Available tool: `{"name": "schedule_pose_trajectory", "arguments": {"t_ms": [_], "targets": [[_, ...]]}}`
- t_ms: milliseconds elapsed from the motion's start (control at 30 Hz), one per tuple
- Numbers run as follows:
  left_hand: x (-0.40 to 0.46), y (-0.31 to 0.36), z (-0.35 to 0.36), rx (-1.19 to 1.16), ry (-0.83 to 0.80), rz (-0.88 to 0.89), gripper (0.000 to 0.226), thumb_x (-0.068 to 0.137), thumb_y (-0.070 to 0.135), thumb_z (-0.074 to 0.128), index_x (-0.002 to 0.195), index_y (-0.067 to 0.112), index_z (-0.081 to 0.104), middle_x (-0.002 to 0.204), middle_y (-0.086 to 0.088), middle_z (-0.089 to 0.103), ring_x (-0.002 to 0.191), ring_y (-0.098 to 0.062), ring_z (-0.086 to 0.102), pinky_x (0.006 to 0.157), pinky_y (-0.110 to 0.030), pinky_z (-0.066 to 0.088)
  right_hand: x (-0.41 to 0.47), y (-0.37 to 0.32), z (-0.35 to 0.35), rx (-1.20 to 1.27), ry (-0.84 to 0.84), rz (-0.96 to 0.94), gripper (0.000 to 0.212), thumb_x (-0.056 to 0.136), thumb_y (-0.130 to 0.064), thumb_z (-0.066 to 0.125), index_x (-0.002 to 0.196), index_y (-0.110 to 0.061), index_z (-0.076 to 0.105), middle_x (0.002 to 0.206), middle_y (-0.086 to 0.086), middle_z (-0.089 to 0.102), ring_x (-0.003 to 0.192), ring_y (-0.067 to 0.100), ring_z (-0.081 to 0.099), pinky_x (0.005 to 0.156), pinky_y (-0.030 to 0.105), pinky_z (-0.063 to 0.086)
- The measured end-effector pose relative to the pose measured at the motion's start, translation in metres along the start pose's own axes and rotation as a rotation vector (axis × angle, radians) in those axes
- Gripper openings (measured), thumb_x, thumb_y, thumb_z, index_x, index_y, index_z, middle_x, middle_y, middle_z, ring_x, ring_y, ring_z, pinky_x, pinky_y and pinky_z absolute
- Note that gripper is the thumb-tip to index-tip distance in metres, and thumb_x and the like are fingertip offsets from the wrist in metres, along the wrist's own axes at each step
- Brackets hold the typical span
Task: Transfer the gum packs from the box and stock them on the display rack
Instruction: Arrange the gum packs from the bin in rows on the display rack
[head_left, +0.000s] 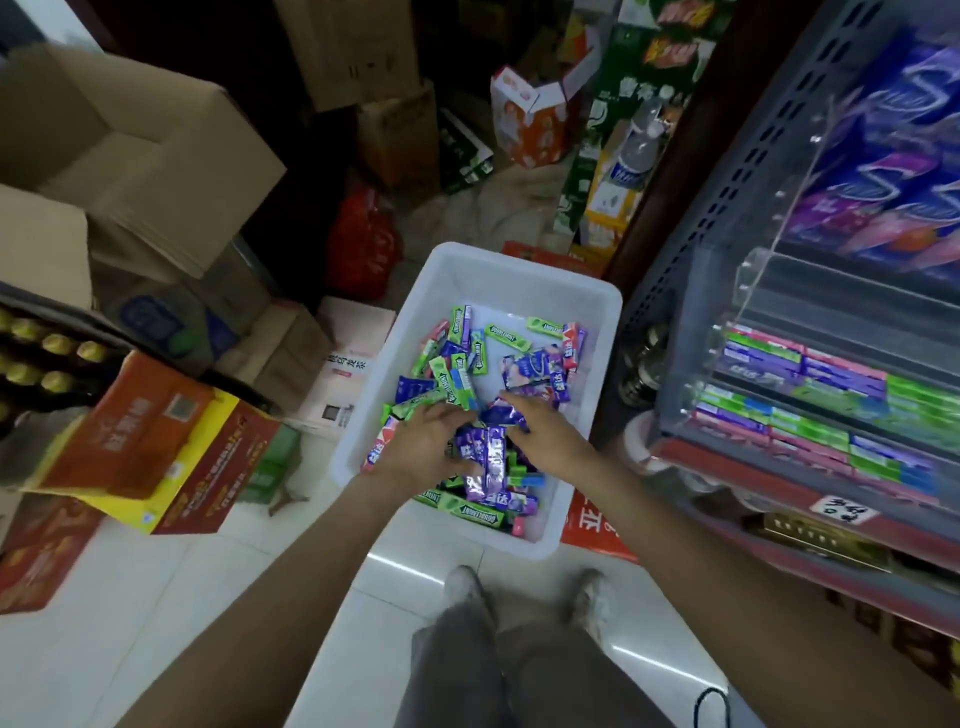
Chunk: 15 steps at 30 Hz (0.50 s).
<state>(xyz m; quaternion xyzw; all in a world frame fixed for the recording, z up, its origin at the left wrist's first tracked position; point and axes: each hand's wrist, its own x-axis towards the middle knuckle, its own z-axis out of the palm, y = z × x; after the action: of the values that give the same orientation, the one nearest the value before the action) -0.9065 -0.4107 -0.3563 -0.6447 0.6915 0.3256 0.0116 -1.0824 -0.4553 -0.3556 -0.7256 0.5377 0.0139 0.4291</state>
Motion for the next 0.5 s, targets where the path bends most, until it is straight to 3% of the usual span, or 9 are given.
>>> {"name": "schedule_pose_trajectory", "arguments": {"t_ms": [167,267,367,400,500], "targets": [[0.012,-0.008,0.005,0.014,0.060,0.035,0.058,0.078,0.053,0.066,0.132,0.040,0.049,0.142,0.004,0.041,0.132,-0.023,0.029,0.107,-0.045,0.030,0.017,0.005,0.010,0.002,-0.048,0.051,0.052,0.097,-0.006,0.040,0.147,-0.013,0.028,0.155,0.009,0.023,0.142,0.024,0.021,0.115,0.033,0.019],[0.020,-0.014,0.000,-0.109,0.103,0.012,0.046,0.081,0.047,0.066,0.125,0.034,0.057,0.134,0.003,0.051,0.127,-0.024,0.039,0.102,-0.042,0.033,0.023,0.011,0.012,0.002,0.013,0.099,0.052,0.097,-0.009,0.043,0.146,-0.016,0.030,0.150,0.013,0.032,0.134,0.026,0.035,0.106,0.030,0.029],[0.028,-0.027,-0.007,-0.282,0.170,-0.027,0.043,0.081,0.038,0.070,0.121,0.024,0.061,0.106,-0.002,0.064,0.100,-0.021,0.059,0.083,-0.030,0.046,0.032,0.012,0.012,-0.037,0.026,0.132,0.052,0.098,-0.005,0.040,0.147,-0.014,0.027,0.151,0.013,0.030,0.136,0.027,0.033,0.107,0.029,0.028],[0.028,-0.032,-0.009,-0.311,0.172,-0.030,0.044,0.082,0.035,0.071,0.123,0.022,0.060,0.106,-0.002,0.063,0.098,-0.020,0.059,0.082,-0.027,0.045,0.036,0.011,0.013,-0.055,0.030,0.136,0.051,0.097,-0.004,0.038,0.147,-0.011,0.027,0.151,0.013,0.030,0.137,0.028,0.029,0.109,0.030,0.025],[0.030,-0.045,-0.011,-0.313,0.142,0.011,0.049,0.084,0.032,0.069,0.130,0.023,0.054,0.131,-0.003,0.053,0.119,-0.021,0.050,0.099,-0.032,0.042,0.053,0.007,0.020,-0.174,0.070,0.158,0.051,0.097,-0.004,0.040,0.145,-0.006,0.027,0.137,0.019,0.046,0.128,0.034,0.038,0.105,0.034,0.026]]}}
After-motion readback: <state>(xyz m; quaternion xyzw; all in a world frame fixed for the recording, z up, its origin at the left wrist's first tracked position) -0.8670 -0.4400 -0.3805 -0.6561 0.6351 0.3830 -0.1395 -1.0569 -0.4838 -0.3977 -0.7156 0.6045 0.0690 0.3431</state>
